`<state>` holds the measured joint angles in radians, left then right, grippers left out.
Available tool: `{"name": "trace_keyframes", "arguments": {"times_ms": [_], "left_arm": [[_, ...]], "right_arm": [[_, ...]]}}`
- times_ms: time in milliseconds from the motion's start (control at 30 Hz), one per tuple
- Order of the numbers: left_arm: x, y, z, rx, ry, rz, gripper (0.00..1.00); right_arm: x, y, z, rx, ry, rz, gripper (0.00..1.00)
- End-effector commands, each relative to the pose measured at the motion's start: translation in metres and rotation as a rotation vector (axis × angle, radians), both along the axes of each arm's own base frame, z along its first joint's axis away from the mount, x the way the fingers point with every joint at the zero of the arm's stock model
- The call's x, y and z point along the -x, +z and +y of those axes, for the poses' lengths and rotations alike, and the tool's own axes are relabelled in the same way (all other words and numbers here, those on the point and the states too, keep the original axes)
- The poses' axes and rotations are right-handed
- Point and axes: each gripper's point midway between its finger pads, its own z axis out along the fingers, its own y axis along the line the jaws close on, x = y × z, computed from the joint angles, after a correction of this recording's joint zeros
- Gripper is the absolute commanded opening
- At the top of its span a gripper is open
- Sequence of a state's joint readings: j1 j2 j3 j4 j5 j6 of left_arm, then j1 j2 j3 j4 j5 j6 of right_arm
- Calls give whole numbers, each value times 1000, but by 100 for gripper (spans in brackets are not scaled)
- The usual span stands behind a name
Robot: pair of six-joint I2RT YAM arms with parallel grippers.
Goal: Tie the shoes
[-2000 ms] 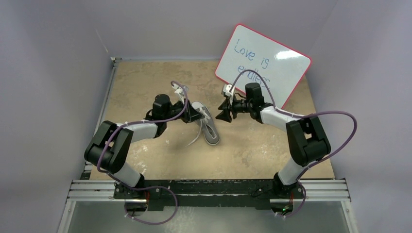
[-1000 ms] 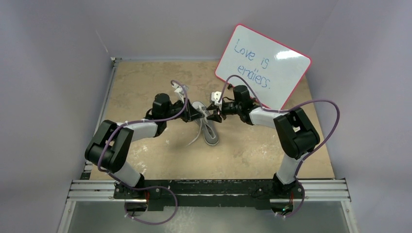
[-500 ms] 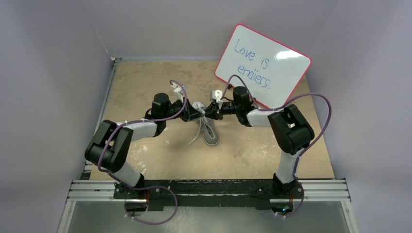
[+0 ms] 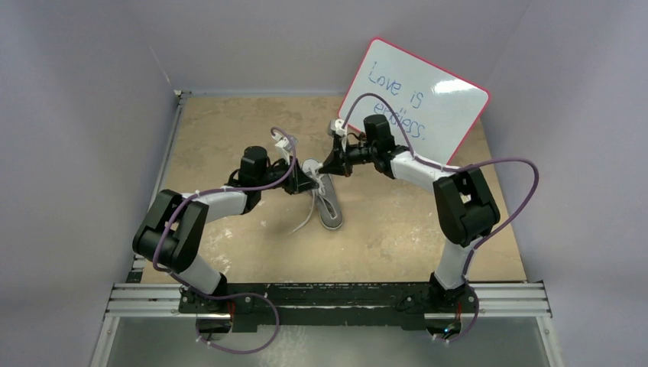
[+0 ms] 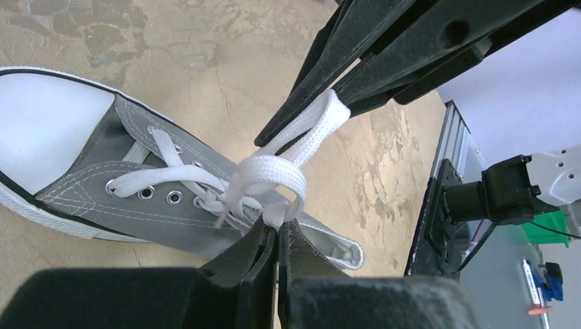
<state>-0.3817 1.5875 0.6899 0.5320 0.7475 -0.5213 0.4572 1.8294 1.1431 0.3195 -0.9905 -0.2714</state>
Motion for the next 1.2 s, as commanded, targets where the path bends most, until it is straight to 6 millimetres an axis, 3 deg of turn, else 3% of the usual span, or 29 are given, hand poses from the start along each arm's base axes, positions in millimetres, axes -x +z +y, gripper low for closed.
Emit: {"name": "trace_keyframes", "arguments": {"times_ms": [0, 167, 400, 867, 1167], "left_arm": [[-7, 32, -3, 23, -36, -123, 0], [-7, 32, -5, 26, -49, -126, 0], [-12, 38, -7, 50, -44, -146, 0], [-17, 39, -10, 69, -46, -139, 0], [-26, 20, -12, 61, -31, -89, 0]], "right_arm": [[23, -1, -6, 88, 62, 240, 0], [30, -9, -5, 193, 159, 488, 0], [44, -14, -7, 200, 156, 632, 0], [53, -23, 6, 138, 263, 691, 0], [59, -22, 5, 105, 305, 686, 0]]}}
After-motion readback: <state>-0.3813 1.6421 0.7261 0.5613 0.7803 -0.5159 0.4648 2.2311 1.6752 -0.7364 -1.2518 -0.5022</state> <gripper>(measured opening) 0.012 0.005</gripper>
